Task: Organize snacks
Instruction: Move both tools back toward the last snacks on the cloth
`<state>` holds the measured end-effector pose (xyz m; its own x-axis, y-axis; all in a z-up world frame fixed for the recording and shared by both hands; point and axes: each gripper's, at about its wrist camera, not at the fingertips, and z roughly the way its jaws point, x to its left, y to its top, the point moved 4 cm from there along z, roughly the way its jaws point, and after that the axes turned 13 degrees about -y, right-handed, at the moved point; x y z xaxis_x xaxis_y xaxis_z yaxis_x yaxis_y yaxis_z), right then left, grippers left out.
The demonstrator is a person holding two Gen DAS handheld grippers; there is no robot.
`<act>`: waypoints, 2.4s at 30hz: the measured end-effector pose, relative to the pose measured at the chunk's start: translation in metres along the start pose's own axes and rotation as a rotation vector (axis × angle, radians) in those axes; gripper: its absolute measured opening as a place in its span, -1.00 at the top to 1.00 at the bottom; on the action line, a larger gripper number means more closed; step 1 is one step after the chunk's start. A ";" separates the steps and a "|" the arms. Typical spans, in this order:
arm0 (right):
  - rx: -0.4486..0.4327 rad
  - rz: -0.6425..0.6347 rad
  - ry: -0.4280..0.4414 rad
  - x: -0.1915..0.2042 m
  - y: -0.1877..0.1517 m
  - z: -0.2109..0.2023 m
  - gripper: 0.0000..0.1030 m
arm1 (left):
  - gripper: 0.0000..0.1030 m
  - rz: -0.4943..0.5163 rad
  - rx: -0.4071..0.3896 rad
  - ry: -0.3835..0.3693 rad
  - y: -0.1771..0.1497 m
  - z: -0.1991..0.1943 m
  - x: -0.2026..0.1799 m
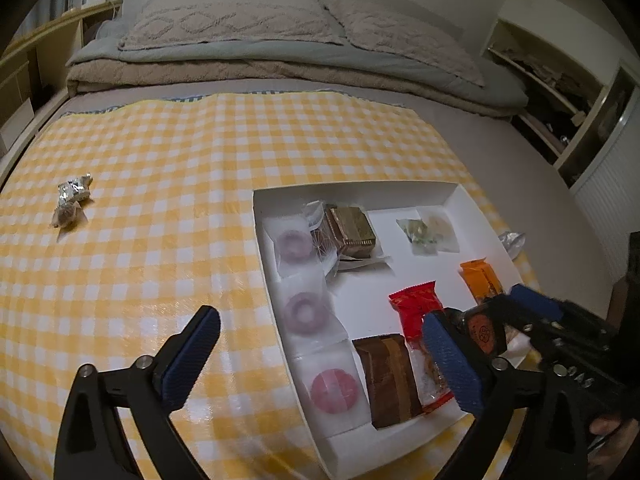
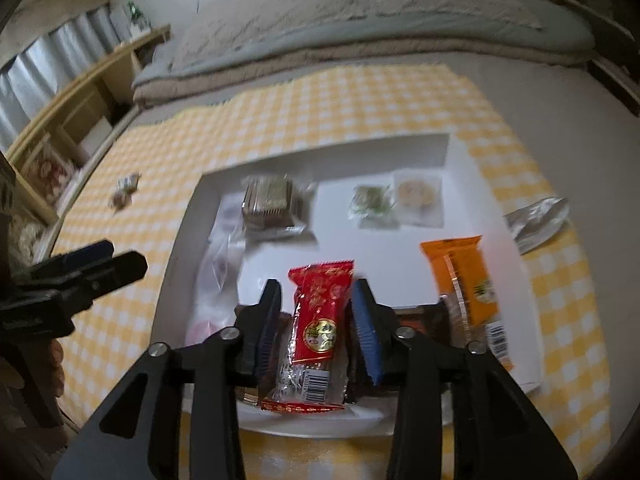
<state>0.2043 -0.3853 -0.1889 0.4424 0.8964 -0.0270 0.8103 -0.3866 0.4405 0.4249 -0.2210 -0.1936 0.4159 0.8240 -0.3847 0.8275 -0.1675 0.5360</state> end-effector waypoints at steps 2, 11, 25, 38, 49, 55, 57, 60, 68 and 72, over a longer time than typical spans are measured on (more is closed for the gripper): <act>-0.027 0.016 -0.014 -0.005 0.002 -0.007 -0.01 | -1.00 0.014 -0.002 0.002 -0.001 -0.003 -0.001; -0.121 0.028 -0.120 -0.023 0.003 -0.024 -1.00 | -1.00 0.079 -0.042 0.049 -0.001 -0.024 -0.003; -0.273 0.036 -0.138 -0.005 0.038 -0.064 -1.00 | -1.00 0.146 -0.205 0.110 0.001 -0.096 0.017; -0.312 -0.027 -0.053 0.071 0.074 -0.068 -1.00 | -1.00 0.007 -0.315 0.171 0.006 -0.173 0.086; -0.337 -0.117 0.055 0.165 0.110 -0.063 -1.00 | -1.00 -0.073 -0.368 0.285 0.022 -0.232 0.155; -0.323 -0.129 0.120 0.212 0.131 -0.050 -1.00 | -1.00 -0.103 -0.376 0.330 0.039 -0.243 0.197; -0.312 -0.129 0.144 0.229 0.139 -0.040 -1.00 | -0.97 -0.115 -0.361 0.322 0.047 -0.235 0.213; -0.298 -0.154 0.181 0.258 0.146 -0.014 -1.00 | -0.72 -0.124 -0.286 0.267 0.068 -0.209 0.246; -0.216 -0.256 0.275 0.330 0.134 0.068 -1.00 | -0.44 -0.137 -0.182 0.117 0.112 -0.139 0.329; -0.206 -0.309 0.329 0.369 0.115 0.100 -0.83 | -0.36 -0.204 -0.147 0.049 0.120 -0.102 0.378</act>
<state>0.4992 -0.1210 -0.2381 0.0219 0.9960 0.0862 0.7768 -0.0712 0.6257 0.6432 0.1258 -0.1980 0.2246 0.8586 -0.4608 0.8271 0.0821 0.5560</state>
